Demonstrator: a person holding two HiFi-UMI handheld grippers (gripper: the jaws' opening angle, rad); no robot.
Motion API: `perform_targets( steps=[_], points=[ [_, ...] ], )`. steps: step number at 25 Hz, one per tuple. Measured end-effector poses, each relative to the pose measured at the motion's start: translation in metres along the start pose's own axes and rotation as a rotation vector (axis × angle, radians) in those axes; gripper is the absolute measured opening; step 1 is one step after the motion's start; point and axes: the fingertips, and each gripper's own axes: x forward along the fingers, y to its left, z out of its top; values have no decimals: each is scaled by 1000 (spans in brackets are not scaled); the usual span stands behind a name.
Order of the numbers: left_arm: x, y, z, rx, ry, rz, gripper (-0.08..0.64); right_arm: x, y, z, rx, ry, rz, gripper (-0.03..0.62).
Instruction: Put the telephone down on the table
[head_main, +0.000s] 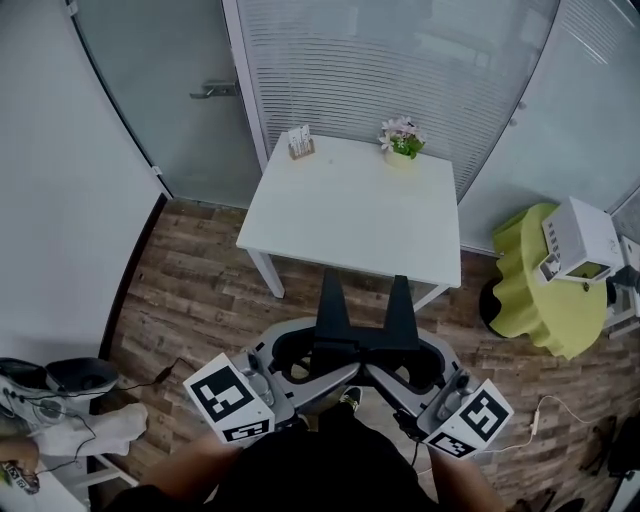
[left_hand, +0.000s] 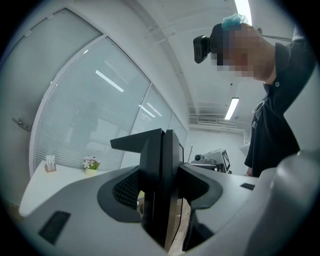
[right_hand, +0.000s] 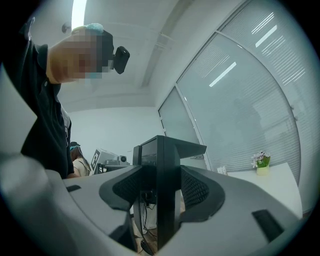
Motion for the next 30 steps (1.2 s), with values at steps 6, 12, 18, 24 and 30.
perform_targets(
  steps=[6,12,18,24,30],
  points=[
    [43,24,6,-9,7,19,235,-3,-49,11,18,-1,11,249],
    [77,42,8,-13,12,36,235,-5,-88,16,41,8,23,249],
    [95,62,11,-28,8,48,235,2,-115,20,47,18,32,249],
    [110,91,15,-31,9,32,235,18,-143,22,52,18,18,249],
    [124,141,23,-37,10,-2,235,52,-181,24,52,27,-19,249]
  ],
)
